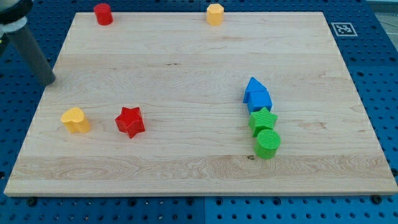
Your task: Move the yellow heart into the left side of the red star
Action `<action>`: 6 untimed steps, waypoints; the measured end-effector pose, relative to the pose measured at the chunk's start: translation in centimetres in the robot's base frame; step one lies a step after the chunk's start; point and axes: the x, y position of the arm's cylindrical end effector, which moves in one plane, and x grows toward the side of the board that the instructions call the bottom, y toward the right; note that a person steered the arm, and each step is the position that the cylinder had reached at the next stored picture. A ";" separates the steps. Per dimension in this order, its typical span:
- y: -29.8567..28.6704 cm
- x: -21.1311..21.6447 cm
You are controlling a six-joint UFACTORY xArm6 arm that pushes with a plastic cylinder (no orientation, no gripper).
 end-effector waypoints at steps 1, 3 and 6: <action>0.1 5.3; 7.5 8.2; 10.6 11.5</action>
